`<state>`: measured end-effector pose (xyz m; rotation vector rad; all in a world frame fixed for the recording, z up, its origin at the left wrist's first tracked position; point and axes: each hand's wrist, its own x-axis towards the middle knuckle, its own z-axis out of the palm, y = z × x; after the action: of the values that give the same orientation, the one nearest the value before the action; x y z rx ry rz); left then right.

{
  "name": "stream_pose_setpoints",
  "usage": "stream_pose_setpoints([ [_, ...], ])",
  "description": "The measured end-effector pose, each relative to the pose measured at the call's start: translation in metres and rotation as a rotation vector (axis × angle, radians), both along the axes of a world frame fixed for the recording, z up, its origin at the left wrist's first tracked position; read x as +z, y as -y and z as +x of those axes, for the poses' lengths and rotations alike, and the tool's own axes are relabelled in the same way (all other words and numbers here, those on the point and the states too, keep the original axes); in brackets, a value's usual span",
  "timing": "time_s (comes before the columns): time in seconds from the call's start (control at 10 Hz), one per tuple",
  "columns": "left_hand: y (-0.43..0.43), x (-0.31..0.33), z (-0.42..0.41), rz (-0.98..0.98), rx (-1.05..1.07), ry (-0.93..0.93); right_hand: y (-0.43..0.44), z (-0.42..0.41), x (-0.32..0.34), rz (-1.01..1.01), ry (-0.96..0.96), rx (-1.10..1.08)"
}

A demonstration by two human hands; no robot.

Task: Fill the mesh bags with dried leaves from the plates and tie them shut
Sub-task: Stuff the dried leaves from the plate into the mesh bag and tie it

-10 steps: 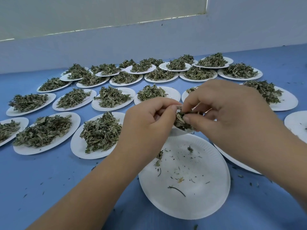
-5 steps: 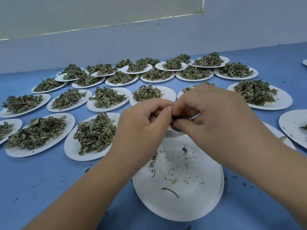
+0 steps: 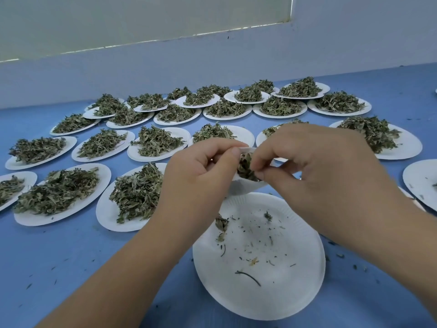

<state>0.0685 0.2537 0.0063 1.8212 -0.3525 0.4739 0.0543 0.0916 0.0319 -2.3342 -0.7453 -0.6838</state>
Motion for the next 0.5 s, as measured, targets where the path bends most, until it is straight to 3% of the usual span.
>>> stream_pose_setpoints([
  [0.1,-0.001,0.0,0.001,-0.016,0.0,0.007,0.004,0.001,0.001,-0.046,0.118,0.002],
  [0.3,-0.006,0.001,0.003,-0.055,-0.024,0.002,0.003,0.01,-0.012,-0.126,-0.035,0.013],
  [0.5,-0.002,0.001,0.001,-0.005,-0.063,-0.002,0.003,0.016,-0.016,-0.272,-0.022,0.0],
])
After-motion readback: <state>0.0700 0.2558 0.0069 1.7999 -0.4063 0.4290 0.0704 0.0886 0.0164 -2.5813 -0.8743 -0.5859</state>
